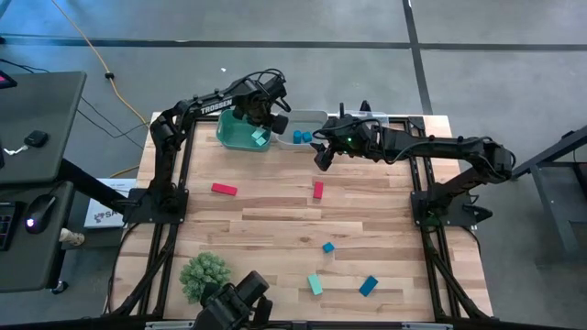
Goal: Sort & place blocks by color
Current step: Put the right light blue block into the green bin, then put the left blue block into the gray bin
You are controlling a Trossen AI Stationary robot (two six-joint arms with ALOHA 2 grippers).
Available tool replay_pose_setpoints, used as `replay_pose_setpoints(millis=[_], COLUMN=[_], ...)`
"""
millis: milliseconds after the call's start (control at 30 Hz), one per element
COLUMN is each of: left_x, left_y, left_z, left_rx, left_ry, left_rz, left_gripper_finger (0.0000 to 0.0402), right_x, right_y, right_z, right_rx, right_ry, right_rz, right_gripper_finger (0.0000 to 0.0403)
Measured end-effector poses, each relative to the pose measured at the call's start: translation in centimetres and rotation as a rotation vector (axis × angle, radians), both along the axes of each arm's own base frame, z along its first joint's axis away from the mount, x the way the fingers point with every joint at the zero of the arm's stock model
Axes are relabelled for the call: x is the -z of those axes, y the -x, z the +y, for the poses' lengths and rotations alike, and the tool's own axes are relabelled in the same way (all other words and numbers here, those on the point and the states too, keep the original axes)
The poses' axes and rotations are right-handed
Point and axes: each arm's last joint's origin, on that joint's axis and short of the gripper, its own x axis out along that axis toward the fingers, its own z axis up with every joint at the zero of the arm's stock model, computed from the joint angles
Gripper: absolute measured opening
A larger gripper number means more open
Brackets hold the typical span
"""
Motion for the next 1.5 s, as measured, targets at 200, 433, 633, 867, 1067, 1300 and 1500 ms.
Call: replay_pose_setpoints(millis=[200,433,633,867,1067,1300,1500], left_x=[0.0,0.0,0.0,-1.3,-3.6,-7.4,-11.5], left_y=[0.0,0.0,0.0,0.2,0.9,2.2,3.9], left_z=[0.0,0.0,0.0,-0.4,-1.1,-2.6,-4.8], left_rx=[0.014,0.056,0.066,0.137,0.185,0.264,0.332], left_ry=[-0.001,-0.003,0.004,-0.008,-0.06,-0.143,-0.239], left_rz=[0.003,0.011,0.004,-0.025,-0.054,-0.113,-0.186], left_gripper_finger=[0.01,0.0113,0.0124,0.012,0.012,0.012,0.012], right_x=[0.0,0.0,0.0,0.6,1.0,0.5,-1.3], right_y=[0.0,0.0,-0.1,0.2,0.3,-0.1,-0.8], right_z=[0.0,0.0,0.1,0.6,1.0,1.1,2.1], right_rx=[0.014,0.036,0.027,0.043,0.039,-0.017,-0.076], right_ry=[-0.019,-0.051,-0.118,-0.351,-0.543,-0.597,-0.564], right_rz=[-0.012,-0.032,-0.061,-0.084,-0.079,-0.144,-0.214], right_gripper_finger=[0.0229,0.0229,0.0229,0.0229,0.0229,0.0229,0.0229])
